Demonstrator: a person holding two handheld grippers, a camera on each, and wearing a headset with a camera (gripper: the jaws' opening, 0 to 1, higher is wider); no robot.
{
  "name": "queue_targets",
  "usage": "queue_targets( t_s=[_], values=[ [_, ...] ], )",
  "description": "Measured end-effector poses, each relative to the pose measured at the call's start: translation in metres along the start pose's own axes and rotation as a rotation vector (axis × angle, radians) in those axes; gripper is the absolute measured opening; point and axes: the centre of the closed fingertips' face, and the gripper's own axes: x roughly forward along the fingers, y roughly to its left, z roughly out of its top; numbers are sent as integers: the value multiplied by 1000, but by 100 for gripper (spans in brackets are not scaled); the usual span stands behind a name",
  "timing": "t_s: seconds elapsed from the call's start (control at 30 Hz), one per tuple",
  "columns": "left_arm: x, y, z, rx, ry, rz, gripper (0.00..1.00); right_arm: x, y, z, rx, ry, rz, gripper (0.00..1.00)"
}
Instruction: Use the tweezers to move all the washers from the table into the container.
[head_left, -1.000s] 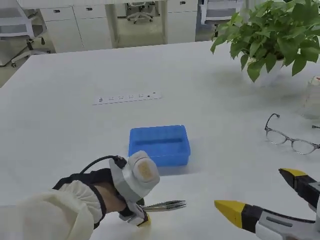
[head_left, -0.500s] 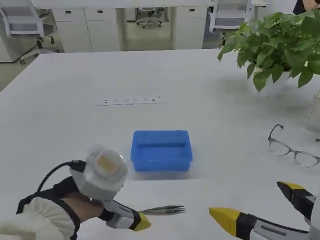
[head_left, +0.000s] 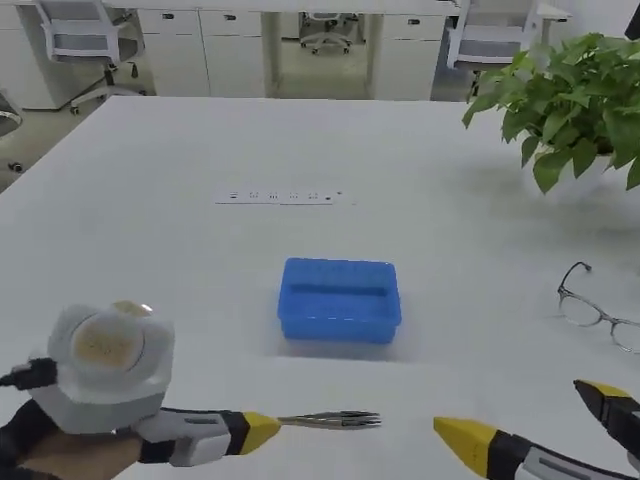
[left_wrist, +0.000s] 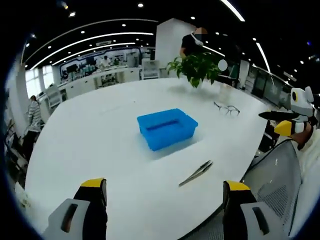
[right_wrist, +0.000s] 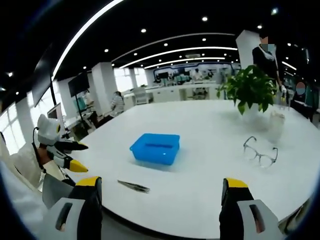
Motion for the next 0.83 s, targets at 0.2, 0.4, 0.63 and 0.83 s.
queue_targets(
  t_s=[0.2,0.4,0.63,0.83],
  values=[
    [-29,5,6,-67,-97,104,99,-2,-5,2,4,-23,-20,99],
    [-47,15,3,-59,-138,196,99,0,-6,0,16,-11,-21,99],
    [-56,21,-5,-93,-142,231,99,1,-6,-3,10,-6,-25,99],
    [-52,23,-4,-95,-145,233,99,3,-3,-5,3,13,-16,99]
  ],
)
